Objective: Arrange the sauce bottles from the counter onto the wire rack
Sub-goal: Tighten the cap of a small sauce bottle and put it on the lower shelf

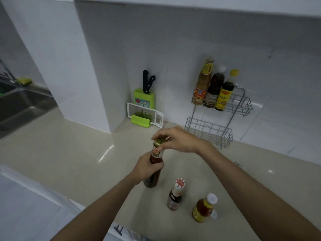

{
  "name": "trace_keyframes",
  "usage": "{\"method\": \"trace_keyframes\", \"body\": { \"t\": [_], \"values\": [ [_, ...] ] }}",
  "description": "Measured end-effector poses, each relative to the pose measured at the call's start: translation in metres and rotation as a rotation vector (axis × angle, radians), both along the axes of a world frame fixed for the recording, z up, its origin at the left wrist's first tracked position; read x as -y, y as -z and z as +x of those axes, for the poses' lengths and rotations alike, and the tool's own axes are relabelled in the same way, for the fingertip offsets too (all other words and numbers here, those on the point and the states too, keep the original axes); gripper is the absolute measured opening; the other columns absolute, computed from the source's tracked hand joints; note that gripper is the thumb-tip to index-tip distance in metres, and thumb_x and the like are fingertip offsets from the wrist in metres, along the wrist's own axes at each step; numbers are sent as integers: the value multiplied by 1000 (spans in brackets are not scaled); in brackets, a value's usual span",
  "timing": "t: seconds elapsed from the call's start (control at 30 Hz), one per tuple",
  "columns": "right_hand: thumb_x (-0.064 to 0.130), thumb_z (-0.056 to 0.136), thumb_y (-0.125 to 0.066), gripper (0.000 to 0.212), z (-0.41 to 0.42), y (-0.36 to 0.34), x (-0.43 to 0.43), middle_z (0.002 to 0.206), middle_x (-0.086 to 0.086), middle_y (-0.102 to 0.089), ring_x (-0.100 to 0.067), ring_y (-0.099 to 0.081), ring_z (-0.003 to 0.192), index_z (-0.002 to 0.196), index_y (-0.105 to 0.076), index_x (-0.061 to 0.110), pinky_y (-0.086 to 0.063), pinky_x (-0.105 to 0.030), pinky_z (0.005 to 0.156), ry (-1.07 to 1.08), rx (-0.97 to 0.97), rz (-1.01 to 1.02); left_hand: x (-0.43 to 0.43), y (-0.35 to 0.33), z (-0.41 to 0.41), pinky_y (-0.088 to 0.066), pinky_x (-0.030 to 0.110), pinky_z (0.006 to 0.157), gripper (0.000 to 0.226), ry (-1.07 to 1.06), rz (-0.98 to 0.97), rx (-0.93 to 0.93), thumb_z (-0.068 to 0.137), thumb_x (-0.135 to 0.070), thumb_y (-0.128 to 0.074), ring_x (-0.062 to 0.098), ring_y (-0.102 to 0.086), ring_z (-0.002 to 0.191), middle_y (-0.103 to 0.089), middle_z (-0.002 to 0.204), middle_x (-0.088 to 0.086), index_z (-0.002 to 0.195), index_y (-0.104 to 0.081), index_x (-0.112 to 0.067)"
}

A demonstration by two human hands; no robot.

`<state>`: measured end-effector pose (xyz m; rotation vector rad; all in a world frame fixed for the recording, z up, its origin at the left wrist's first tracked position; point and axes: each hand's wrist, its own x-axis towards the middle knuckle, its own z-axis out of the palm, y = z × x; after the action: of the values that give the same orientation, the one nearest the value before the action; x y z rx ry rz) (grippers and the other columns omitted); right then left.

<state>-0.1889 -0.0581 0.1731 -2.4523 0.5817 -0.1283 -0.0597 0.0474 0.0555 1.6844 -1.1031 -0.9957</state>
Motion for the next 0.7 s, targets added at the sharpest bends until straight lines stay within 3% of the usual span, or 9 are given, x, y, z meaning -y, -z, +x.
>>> {"method": "trace_keyframes", "body": {
  "t": [0.13,0.23,0.37,0.57,0.7],
  "values": [
    [12,87,-69,34,-10,-50,27,118,1,-67,-11,-61,112,121,-65,15,-49,-26,97,-28,72,144,28,-50,-1,-47,30,71,13,154,-51,-161,63,-8,-70,21,-58,70,-63,73,10,75,-64,-7],
    [2,90,-63,35,-18,-72,40,126,-8,-64,-16,-58,120,124,-61,5,-46,-24,100,-78,84,213,42,-72,-2,-47,27,71,14,329,-68,-198,56,-6,-62,19,-58,71,-64,70,9,70,-62,-5],
    [-7,89,-60,37,-31,-85,51,131,-8,-61,-12,-55,125,125,-59,2,-46,-23,102,-102,66,311,52,-83,-6,-46,28,70,14,446,-40,-220,54,0,-55,23,-56,70,-63,68,11,66,-59,-6],
    [13,82,-76,39,-33,-88,62,113,5,-70,-7,-66,105,119,-66,15,-52,-28,94,-26,7,122,64,-82,-14,-45,31,71,15,418,-33,-175,53,-3,-58,24,-56,68,-61,67,13,68,-60,-4],
    [28,81,-76,37,-42,-81,62,111,10,-71,-3,-66,102,117,-68,25,-52,-30,94,28,16,17,70,-80,-19,-45,26,62,11,315,-45,-128,50,-5,-60,21,-54,60,-60,63,13,60,-61,-9]
  ]
}}
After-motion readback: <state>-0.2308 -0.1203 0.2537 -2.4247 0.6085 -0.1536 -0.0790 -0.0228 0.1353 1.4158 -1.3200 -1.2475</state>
